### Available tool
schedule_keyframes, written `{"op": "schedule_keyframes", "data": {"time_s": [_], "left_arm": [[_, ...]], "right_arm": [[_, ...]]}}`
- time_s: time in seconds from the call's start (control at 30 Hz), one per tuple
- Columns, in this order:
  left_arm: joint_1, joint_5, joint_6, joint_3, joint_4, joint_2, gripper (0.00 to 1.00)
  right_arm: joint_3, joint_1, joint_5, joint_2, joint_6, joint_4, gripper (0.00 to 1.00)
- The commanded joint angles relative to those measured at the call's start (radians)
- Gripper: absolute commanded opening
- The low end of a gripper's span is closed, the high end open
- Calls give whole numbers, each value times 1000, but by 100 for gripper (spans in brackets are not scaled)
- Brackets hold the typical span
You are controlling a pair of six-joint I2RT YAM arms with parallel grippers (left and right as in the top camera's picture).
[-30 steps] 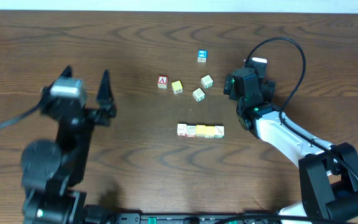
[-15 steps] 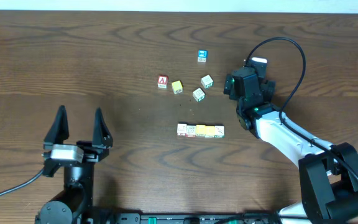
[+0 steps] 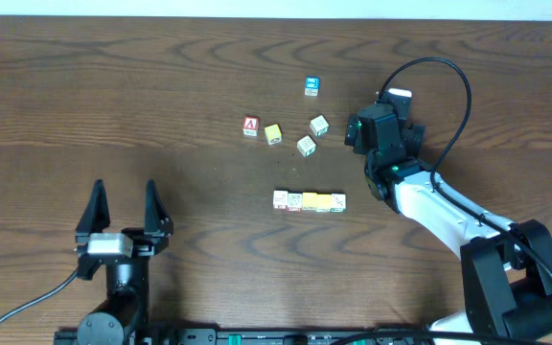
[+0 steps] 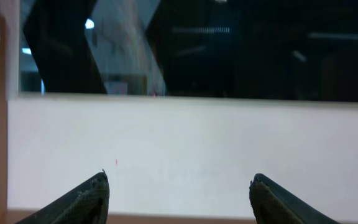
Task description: Lift 5 blocks
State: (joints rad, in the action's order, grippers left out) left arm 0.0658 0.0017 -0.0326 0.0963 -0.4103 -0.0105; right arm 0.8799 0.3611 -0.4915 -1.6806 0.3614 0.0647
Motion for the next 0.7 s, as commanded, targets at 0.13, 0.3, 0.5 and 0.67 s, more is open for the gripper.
{"op": "schedule_keyframes", "data": {"time_s": [0.13,0.3,0.5,0.67], "left_arm": [[-7,-15,26,-92,95,10,73],[-20,-49,64,-93,223,10,73],[-22,-74,132,-93,443,10,73],[-22,-66,123,-93,481,10,73]], "right_arm": [[1,-19,-22,-7,-7,-2,99],[1,-19,-23,-7,-7,-2,99],[1,-19,-22,-7,-7,-2,99],[1,-19,-22,-7,-7,-2,99]]}}
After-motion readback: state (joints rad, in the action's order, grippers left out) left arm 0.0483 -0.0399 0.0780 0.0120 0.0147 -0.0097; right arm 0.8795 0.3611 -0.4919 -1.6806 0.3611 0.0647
